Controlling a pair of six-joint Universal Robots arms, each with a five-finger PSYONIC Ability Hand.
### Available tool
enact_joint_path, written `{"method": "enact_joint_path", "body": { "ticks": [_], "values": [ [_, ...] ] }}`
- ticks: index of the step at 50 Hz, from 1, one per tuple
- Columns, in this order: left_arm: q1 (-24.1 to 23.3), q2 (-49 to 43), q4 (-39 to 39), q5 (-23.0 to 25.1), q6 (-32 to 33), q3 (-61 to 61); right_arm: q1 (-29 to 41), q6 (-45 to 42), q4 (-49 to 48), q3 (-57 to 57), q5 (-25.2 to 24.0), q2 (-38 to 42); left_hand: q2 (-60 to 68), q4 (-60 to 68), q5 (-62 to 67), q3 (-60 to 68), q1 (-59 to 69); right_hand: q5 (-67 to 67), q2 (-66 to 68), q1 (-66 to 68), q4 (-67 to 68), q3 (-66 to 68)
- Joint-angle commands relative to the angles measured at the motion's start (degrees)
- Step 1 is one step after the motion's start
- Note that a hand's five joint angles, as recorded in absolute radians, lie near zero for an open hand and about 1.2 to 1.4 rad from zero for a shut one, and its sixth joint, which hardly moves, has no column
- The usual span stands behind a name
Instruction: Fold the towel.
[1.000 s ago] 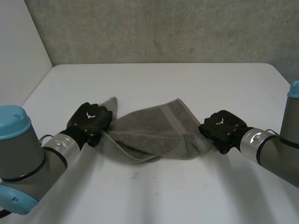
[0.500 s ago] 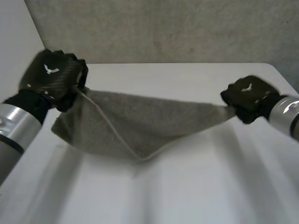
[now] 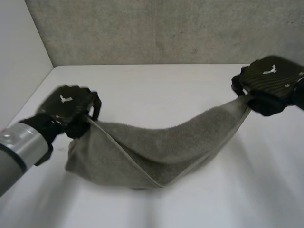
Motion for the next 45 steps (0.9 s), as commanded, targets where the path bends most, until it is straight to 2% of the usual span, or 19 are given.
{"method": "enact_joint_path", "body": {
  "ticks": [1,3,4,6,9,11,12,14,17,19,20,22,28,33,38,45],
  "values": [
    [-0.6,-13.5,0.6,0.3,0.3,4.8,1.7,-2.1,0.8,-2.4,1.3,10.6,10.3,10.2,11.0,10.4,11.7,3.4,4.2,3.9,3.1,2.7],
    [-0.8,-19.5,0.6,-0.1,0.3,10.1,4.2,-3.3,0.7,-5.0,4.2,15.9,10.3,10.2,11.0,10.4,11.7,3.4,4.2,3.9,3.1,2.7],
    [-0.8,-19.5,0.6,-0.1,0.3,10.1,4.2,-3.3,0.7,-5.0,4.3,15.9,10.3,10.2,11.0,10.4,11.7,3.4,4.2,3.9,3.1,2.7],
    [-1.4,-24.5,0.6,-0.4,0.2,17.4,7.9,-3.4,0.5,-10.2,8.8,21.3,10.3,10.2,11.0,10.4,11.7,3.4,4.2,3.9,3.1,2.7],
    [-1.8,-26.1,0.6,-0.9,0.2,21.5,9.6,-3.1,0.0,-13.5,11.3,23.3,10.3,10.2,11.0,10.4,11.7,3.4,4.2,3.9,3.1,2.7],
    [-2.6,-27.2,0.7,-2.8,-0.6,29.7,11.7,-1.4,-3.4,-20.9,14.5,25.5,10.3,10.2,11.0,10.4,11.7,3.4,4.2,3.9,3.1,2.7],
    [-2.6,-27.2,0.7,-2.8,-0.6,29.7,11.7,-1.4,-3.4,-20.9,14.5,25.5,10.3,10.2,11.0,10.4,11.7,3.4,4.2,3.9,3.1,2.7],
    [-3.9,-26.6,2.2,-6.2,-1.9,36.9,12.4,5.9,-12.1,-26.5,16.6,25.0,10.3,10.2,11.0,10.4,11.7,3.4,4.2,3.9,3.1,2.7],
    [-4.7,-25.6,4.1,-8.2,-3.2,39.3,11.8,11.0,-16.9,-28.0,17.4,23.9,10.3,10.2,11.0,10.4,11.7,3.4,4.2,3.9,3.1,2.7],
    [-5.3,-22.0,8.7,-11.3,-7.4,40.5,11.6,19.7,-24.0,-27.9,18.7,19.0,10.3,10.2,11.0,10.4,11.7,3.4,4.2,3.9,3.1,2.7],
    [-5.3,-22.0,8.7,-11.3,-7.5,40.5,11.6,19.7,-24.1,-27.9,18.7,19.0,10.3,10.2,11.0,10.4,11.7,3.4,4.2,3.9,3.1,2.7],
    [-4.9,-20.3,11.3,-12.2,-11.7,39.9,11.5,23.7,-25.3,-26.0,18.5,16.1,10.3,10.2,11.0,10.4,11.7,3.4,4.2,3.9,3.1,2.7],
    [-5.3,-20.7,10.3,-11.8,-13.7,34.8,12.2,20.8,-22.0,-20.3,17.6,15.6,10.3,10.2,11.0,10.4,11.7,3.4,4.2,3.9,3.1,2.7],
    [-5.4,-23.0,10.1,-11.8,-12.2,27.4,12.6,8.2,-17.9,-10.9,17.5,17.0,10.3,10.2,11.0,10.4,11.7,3.4,4.2,3.9,3.1,2.7],
    [-5.2,-26.4,10.4,-11.8,-7.2,19.0,12.8,1.9,-17.6,-4.9,17.9,19.9,10.3,10.2,11.0,10.4,11.7,3.4,4.2,3.9,3.1,2.7],
    [-4.9,-27.9,10.5,-11.8,-1.2,13.0,12.1,0.7,-18.1,0.3,17.4,21.7,10.3,10.2,11.0,10.4,11.7,3.4,4.2,3.9,3.1,2.7]
  ]
}}
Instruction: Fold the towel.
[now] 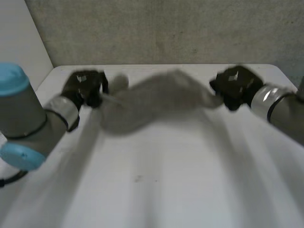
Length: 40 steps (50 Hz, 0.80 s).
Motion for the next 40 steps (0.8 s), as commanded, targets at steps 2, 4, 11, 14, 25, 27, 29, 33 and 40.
{"method": "enact_joint_path", "body": {
  "ticks": [2,4,11,14,25,27,29,33,40],
  "values": [
    [0.2,-1.7,0.3,0.0,7.1,-7.9,-0.6,-2.9,-0.6,6.8,-0.2,2.8,10.2,10.2,11.0,10.4,11.6,3.4,3.7,3.9,3.1,2.6],
    [0.2,-1.4,0.4,0.1,7.7,-9.6,-0.6,-2.9,-0.8,7.8,-0.1,2.9,2.5,2.5,3.3,2.7,3.9,3.4,3.7,3.9,3.1,2.6],
    [0.3,0.1,2.0,0.1,7.8,-12.2,-0.6,-2.9,-0.9,8.5,-0.1,3.2,-11.9,-11.9,-11.1,-11.8,-10.5,3.4,3.7,3.9,3.1,2.6],
    [0.4,1.1,3.3,0.0,7.8,-13.1,-0.6,-3.0,-1.0,9.0,-0.1,3.2,-17.3,-17.3,-16.6,-17.2,-16.0,3.4,3.7,3.9,3.1,2.6],
    [0.4,6.6,8.3,0.1,7.8,-18.7,-0.6,-3.1,-2.9,10.7,-0.1,3.3,-17.5,-17.5,-16.8,-17.4,-16.1,3.4,3.7,3.9,3.1,2.6],
    [0.4,7.3,9.2,0.1,7.8,-19.7,-0.6,-3.2,-2.9,10.8,-0.1,3.5,-17.5,-17.5,-16.7,-17.4,-16.1,3.4,3.7,3.9,3.1,2.6],
    [0.4,7.8,10.0,0.1,7.9,-20.6,-0.6,-3.2,-2.9,10.8,-0.1,3.6,-17.3,-17.4,-16.6,-17.2,-16.0,3.4,3.7,3.9,3.1,2.6],
    [0.3,8.6,11.1,0.2,7.9,-22.3,-0.6,-3.2,-3.0,10.8,-0.1,3.8,-16.5,-16.5,-15.7,-16.4,-15.1,3.4,3.7,3.9,3.1,2.6],
    [0.6,8.5,11.2,1.6,8.1,-23.7,-0.6,-3.2,-3.0,11.1,-0.1,4.1,-15.8,-15.8,-15.1,-15.7,-14.5,3.4,3.7,3.9,3.1,2.6]
  ]
}}
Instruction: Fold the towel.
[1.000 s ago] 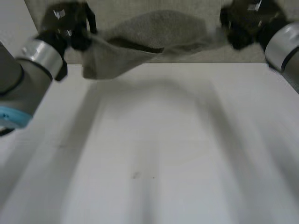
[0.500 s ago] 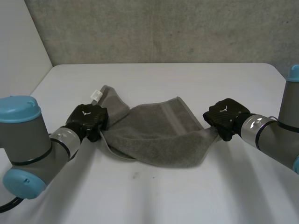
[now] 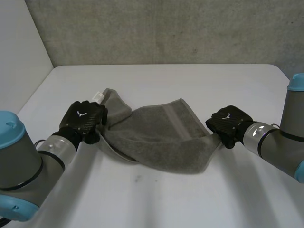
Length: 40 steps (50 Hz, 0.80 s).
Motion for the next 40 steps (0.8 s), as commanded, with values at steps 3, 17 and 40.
{"method": "enact_joint_path", "body": {
  "ticks": [3,17,40],
  "values": [
    [0.7,0.1,0.3,1.2,0.1,-1.8,0.0,0.0,-0.1,0.4,0.0,0.3,8.7,8.7,8.7,8.7,8.8,3.4,3.7,3.9,3.1,2.6],
    [1.9,0.2,0.5,2.7,0.1,-3.6,0.0,-0.1,-0.9,0.5,0.0,0.3,33.4,33.5,33.4,33.5,33.5,3.4,3.7,3.9,3.1,2.6],
    [6.0,33.1,-16.5,4.2,6.2,5.3,-9.9,-0.6,17.4,-15.2,-1.8,-21.3,33.4,33.5,33.4,33.5,33.5,3.4,3.7,3.9,3.1,2.6]
  ]
}}
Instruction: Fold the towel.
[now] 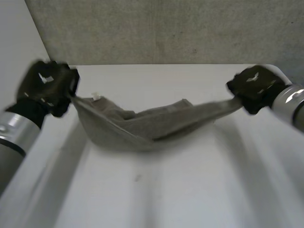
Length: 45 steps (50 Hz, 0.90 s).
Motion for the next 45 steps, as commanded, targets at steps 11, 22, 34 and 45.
{"method": "enact_joint_path", "body": {
  "ticks": [11,22,34,45],
  "values": [
    [5.1,9.9,-19.8,-1.1,-0.2,12.5,-8.4,-6.1,16.7,-11.7,-4.7,-16.1,10.3,10.2,11.0,10.3,11.7,3.4,3.7,3.9,3.1,2.6],
    [8.7,-3.6,-19.2,-1.2,-0.4,12.6,-7.9,-13.6,22.1,-10.9,-3.1,-4.4,10.3,10.2,11.0,10.3,11.7,3.4,3.7,3.9,3.1,2.6],
    [-1.1,-30.7,-18.8,-1.6,-1.0,34.9,-0.1,-9.5,22.3,-34.5,6.9,20.0,10.3,10.2,11.0,10.3,11.7,3.4,3.7,3.9,3.1,2.6],
    [-2.5,-34.1,-7.4,-8.2,-11.0,60.7,1.0,12.0,9.9,-76.5,7.2,30.6,10.3,10.2,11.0,10.3,11.7,3.4,3.7,3.9,3.1,2.6]
  ]
}}
